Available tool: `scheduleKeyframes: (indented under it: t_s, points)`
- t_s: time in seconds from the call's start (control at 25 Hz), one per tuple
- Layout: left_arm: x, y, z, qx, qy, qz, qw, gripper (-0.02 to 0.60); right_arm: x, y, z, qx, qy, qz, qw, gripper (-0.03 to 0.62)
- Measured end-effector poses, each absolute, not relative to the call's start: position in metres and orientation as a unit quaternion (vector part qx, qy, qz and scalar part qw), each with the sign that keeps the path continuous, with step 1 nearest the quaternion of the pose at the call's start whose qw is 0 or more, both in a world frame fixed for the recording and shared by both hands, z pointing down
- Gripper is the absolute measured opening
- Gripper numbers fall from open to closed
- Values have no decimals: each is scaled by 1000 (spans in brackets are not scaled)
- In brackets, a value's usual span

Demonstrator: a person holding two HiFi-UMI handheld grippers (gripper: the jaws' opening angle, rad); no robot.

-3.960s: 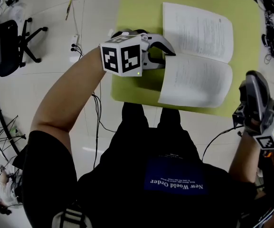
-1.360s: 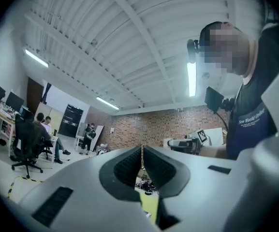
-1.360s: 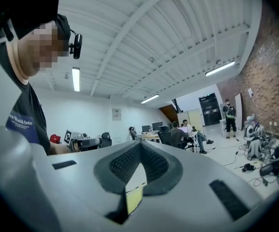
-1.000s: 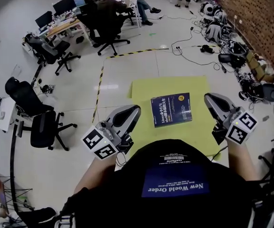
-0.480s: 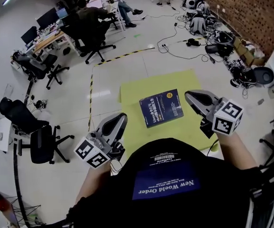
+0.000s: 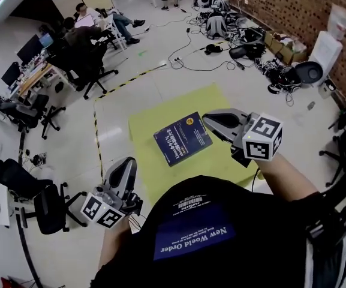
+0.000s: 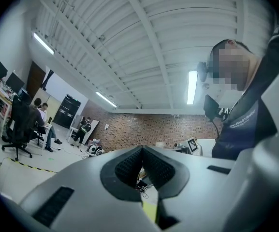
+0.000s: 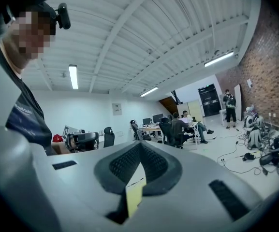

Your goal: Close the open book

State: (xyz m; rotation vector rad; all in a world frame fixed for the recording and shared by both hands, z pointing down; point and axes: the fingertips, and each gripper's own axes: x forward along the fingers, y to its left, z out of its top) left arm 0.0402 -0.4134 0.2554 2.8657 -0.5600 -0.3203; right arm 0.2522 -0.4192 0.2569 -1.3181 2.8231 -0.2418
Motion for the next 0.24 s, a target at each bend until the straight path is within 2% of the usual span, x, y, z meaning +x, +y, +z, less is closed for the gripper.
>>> scheduleKeyframes:
  t_s: [0.24]
  points:
    - [44, -411, 255, 970, -189, -112, 108, 8, 253, -419, 257, -416, 906, -80, 4, -17]
